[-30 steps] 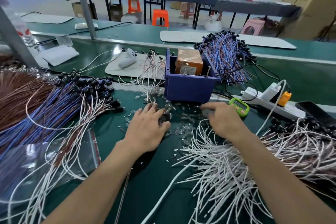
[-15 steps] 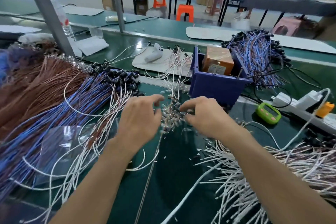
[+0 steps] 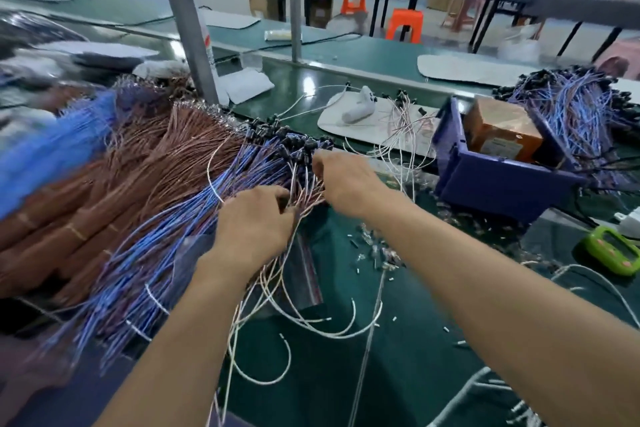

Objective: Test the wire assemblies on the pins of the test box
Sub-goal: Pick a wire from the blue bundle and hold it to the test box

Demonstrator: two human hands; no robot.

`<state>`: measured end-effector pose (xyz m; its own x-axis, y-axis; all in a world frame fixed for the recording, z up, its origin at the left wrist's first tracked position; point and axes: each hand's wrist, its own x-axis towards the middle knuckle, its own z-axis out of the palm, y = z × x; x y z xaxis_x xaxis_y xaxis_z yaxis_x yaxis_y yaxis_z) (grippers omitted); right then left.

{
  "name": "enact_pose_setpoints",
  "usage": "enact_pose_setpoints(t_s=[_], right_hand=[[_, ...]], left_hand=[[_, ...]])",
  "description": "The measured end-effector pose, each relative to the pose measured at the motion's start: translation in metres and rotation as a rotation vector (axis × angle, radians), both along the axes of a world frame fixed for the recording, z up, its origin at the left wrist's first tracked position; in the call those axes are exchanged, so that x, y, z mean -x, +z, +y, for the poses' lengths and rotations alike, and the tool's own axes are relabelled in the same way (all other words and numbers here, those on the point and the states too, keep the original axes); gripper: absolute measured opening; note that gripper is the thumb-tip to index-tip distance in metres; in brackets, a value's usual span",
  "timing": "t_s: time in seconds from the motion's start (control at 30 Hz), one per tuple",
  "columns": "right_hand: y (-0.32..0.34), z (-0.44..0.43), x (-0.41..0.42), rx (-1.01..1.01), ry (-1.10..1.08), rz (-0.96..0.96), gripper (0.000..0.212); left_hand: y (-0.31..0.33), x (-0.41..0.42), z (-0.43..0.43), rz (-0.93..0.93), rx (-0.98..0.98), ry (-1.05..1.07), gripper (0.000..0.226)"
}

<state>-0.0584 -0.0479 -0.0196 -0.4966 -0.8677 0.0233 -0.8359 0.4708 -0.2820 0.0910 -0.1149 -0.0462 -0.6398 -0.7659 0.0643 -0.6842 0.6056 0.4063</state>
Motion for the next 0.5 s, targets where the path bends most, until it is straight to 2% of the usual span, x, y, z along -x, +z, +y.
enact_pose_setpoints(t_s=[0.1,0.2,0.37,0.5], right_hand=[[-0.008,-0.003,0.003,-0.068,0.064,0.028,0.022],[-0.008,0.004,0.001,0.008,0.061,0.045,0.008],[0.011,0.018,0.007,0.016,0.009,0.189,0.018],[0.028,0.023,-0.005,0.115,0.115,0.251,0.034]], left_hand=[[-0.001,0.013,0.003,0.173,-0.02,-0.114,0.059],[-0.009,0.026,0.008,0.187,-0.014,-0.266,0.076],[-0.033,0.022,-0.002,0.218,0.064,-0.324,0.042],[-0.037,0.021,-0.006,0.243,-0.039,-0.239,0.038]])
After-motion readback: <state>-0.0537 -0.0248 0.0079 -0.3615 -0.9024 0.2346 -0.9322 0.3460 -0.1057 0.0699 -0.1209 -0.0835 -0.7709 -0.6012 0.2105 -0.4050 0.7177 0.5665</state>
